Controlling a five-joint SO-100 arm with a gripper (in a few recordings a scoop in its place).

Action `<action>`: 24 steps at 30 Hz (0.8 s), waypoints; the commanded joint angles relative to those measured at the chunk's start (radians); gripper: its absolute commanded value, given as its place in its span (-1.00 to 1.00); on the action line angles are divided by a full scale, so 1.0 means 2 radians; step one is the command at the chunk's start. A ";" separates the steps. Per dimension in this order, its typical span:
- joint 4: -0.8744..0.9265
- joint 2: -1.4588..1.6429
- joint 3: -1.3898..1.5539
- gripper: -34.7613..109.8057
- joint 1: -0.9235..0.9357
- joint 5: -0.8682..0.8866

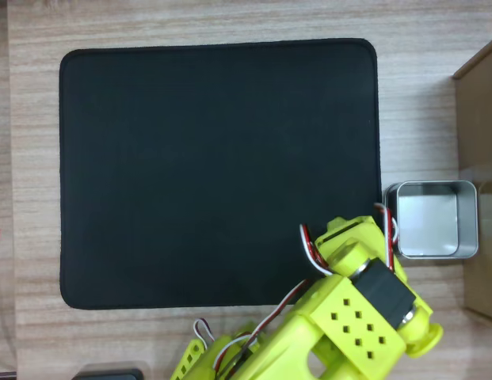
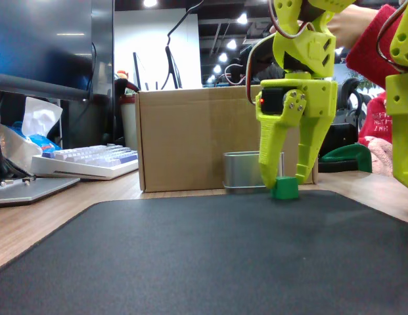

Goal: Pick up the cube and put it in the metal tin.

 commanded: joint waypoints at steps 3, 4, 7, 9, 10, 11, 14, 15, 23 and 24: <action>0.003 0.005 0.006 -0.43 0.003 -0.014; 0.003 0.009 0.009 -0.47 0.003 -0.016; -0.004 0.039 0.031 -0.52 -0.002 -0.015; -0.008 0.110 0.064 -0.52 -0.020 0.018; -0.008 0.150 0.077 -0.52 -0.032 0.041; -0.008 0.183 0.087 -0.52 -0.042 0.061; 0.012 0.256 0.091 -0.52 -0.064 0.110; 0.020 0.268 0.086 -0.52 -0.070 0.127; 0.074 0.315 0.004 -0.52 -0.140 0.273; 0.078 0.321 -0.005 -0.52 -0.146 0.287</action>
